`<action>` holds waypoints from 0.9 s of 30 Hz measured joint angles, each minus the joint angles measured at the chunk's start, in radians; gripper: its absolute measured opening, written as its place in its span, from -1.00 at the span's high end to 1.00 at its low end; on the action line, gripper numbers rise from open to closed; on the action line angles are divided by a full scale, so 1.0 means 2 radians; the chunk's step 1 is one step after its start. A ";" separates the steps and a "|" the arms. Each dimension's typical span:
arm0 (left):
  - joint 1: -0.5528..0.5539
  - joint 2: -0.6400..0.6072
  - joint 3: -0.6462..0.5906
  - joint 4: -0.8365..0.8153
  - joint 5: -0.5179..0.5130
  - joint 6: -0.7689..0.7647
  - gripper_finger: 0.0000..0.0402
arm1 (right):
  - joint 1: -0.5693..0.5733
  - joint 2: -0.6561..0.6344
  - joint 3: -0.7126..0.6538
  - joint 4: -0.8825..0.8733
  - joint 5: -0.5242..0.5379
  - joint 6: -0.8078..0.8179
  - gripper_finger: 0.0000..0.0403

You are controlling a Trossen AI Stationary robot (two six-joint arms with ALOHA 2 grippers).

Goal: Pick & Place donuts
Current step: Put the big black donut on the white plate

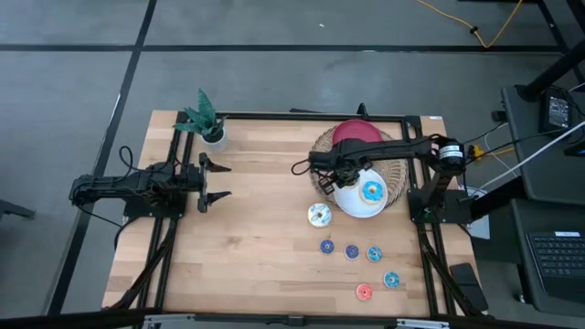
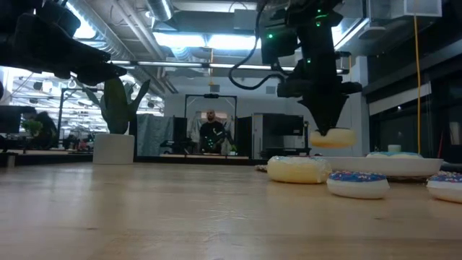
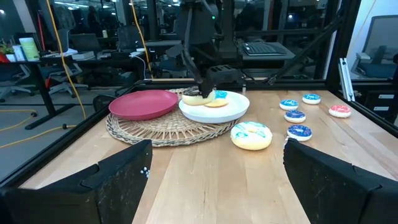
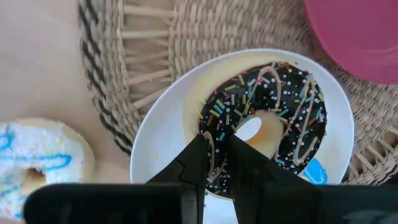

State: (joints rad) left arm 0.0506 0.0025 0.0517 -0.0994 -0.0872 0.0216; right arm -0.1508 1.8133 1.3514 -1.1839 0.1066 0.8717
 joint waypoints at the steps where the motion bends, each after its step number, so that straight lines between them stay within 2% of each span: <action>1: 0.000 0.000 0.000 0.000 0.000 0.000 -0.76 | -0.003 0.000 0.000 0.000 0.000 0.004 0.72; 13: 0.000 0.000 0.000 0.000 0.000 0.000 -0.76 | -0.011 0.000 -0.042 0.035 -0.014 0.032 0.72; 27: 0.000 0.000 0.000 0.000 0.000 0.000 -0.76 | -0.012 0.000 -0.066 0.062 -0.007 0.030 0.72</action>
State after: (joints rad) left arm 0.0506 0.0025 0.0517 -0.0994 -0.0872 0.0216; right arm -0.1746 1.8133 1.2198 -1.0601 0.0933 0.9318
